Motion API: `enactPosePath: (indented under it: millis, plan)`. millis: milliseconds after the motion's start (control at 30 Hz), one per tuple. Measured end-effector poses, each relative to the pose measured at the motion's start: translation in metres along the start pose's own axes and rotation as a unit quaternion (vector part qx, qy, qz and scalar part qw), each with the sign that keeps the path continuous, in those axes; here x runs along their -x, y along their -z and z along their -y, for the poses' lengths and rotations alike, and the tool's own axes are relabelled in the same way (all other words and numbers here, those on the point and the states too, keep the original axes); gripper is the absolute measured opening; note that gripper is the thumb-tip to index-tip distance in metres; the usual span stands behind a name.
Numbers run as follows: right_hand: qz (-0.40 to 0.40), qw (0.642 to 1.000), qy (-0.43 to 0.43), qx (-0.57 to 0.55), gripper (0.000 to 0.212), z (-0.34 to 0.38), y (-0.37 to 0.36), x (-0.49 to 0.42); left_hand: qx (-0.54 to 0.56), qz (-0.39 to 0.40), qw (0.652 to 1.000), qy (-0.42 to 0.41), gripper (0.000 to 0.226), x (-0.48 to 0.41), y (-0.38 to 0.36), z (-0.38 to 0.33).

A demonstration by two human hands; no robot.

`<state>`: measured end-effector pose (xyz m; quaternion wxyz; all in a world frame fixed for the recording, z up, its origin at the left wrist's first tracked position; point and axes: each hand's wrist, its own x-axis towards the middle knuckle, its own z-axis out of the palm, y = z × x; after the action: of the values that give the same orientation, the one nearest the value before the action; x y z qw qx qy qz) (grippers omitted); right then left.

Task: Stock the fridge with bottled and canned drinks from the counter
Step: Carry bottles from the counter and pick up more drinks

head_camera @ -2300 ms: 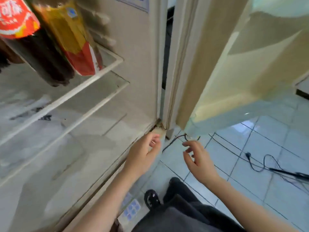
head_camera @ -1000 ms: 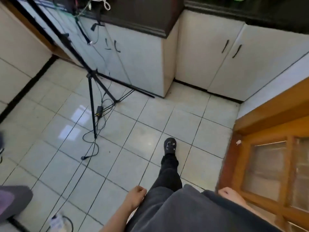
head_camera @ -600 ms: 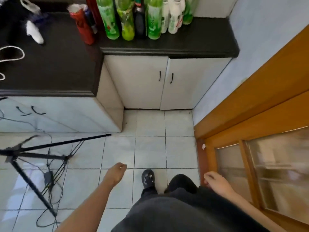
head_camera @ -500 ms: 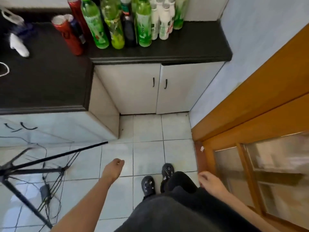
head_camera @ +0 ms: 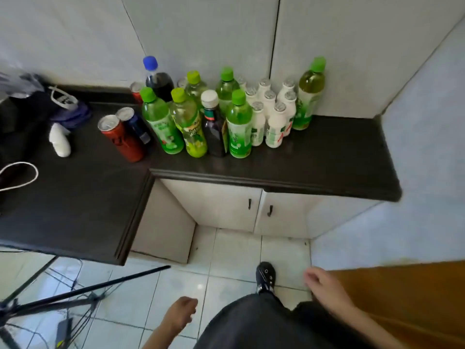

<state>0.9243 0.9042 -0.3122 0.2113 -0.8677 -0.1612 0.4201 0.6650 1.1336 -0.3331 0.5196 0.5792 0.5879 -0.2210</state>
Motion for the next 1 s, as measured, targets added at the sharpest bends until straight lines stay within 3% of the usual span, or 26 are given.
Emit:
enactPosePath:
  millis: [100, 200, 367, 533, 633, 800, 1000]
  plan:
    - [-0.032, 0.994, 0.088, -0.051, 0.008, 0.072, 0.046, -0.044, 0.087, -0.083, 0.991, -0.063, 0.016, -0.008, 0.018, -0.061]
    - [-0.067, 0.977, 0.183, -0.088, 0.011, 0.152, 0.08, -0.068, 0.188, -0.169, 0.957, -0.144, 0.014, -0.003, 0.041, -0.127]
    - [-0.202, 0.913, 0.325, -0.142, 0.024, 0.257, 0.109, -0.084, 0.222, -0.304, 0.868, -0.323, 0.01, 0.004, 0.093, -0.222]
    - [-0.309, 0.874, 0.368, -0.08, 0.042, 0.315, 0.117, -0.095, 0.178, -0.406, 0.766, -0.465, 0.034, 0.012, 0.138, -0.295]
    - [-0.314, 0.873, 0.371, -0.049, 0.048, 0.332, 0.12, -0.108, 0.167, -0.408, 0.755, -0.485, 0.047, 0.001, 0.157, -0.323]
    - [-0.305, 0.886, 0.347, -0.039, 0.054, 0.343, 0.114, -0.128, 0.197, -0.336, 0.782, -0.487, 0.052, -0.017, 0.168, -0.347]
    - [-0.338, 0.862, 0.377, -0.038, 0.042, 0.337, 0.097, -0.139, 0.172, -0.329, 0.784, -0.498, 0.036, -0.032, 0.166, -0.349]
